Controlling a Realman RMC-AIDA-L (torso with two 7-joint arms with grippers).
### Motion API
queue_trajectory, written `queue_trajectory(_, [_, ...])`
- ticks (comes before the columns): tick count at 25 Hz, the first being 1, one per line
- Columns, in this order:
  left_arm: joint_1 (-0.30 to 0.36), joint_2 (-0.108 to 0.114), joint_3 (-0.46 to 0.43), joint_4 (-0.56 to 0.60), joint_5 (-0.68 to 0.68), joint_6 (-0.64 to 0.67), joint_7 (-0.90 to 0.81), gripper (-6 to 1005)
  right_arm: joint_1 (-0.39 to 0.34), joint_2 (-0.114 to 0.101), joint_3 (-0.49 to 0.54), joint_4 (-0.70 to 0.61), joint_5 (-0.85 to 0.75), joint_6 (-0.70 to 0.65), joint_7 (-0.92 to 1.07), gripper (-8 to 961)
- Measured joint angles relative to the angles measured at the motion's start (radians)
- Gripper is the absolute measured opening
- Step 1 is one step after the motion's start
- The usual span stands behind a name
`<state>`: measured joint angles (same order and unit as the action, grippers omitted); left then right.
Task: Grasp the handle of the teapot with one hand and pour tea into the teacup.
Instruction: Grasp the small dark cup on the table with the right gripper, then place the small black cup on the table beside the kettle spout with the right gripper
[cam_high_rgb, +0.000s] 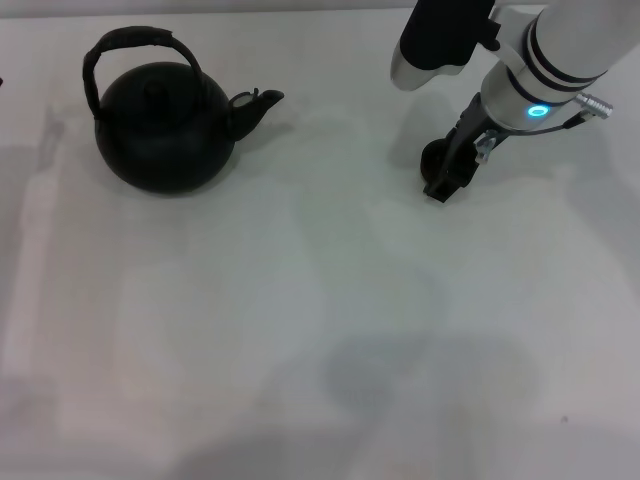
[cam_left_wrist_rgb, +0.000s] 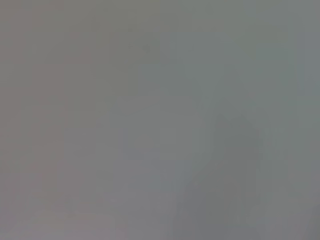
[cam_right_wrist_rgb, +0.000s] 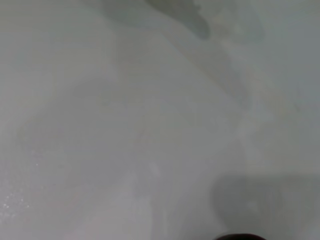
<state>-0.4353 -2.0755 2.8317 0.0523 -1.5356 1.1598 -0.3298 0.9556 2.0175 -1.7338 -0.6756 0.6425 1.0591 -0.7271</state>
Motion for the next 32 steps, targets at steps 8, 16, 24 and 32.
queue_trajectory(8, [-0.001, 0.0, 0.0, -0.003, -0.002, 0.0, 0.0, 860, 0.007, -0.003, 0.001, -0.009, -0.004, 0.023, 0.0, 776])
queue_trajectory(16, [-0.006, 0.001, -0.002, -0.003, -0.011, 0.0, 0.0, 859, 0.011, -0.003, 0.073, -0.08, -0.007, 0.08, -0.017, 742])
queue_trajectory(24, [-0.01, 0.002, -0.002, -0.004, -0.009, 0.0, 0.004, 859, 0.101, 0.009, -0.054, -0.132, 0.066, 0.107, -0.018, 735])
queue_trajectory(32, [-0.01, 0.0, -0.002, 0.002, -0.009, 0.0, 0.004, 859, 0.179, 0.01, -0.293, -0.125, 0.235, 0.052, -0.016, 734])
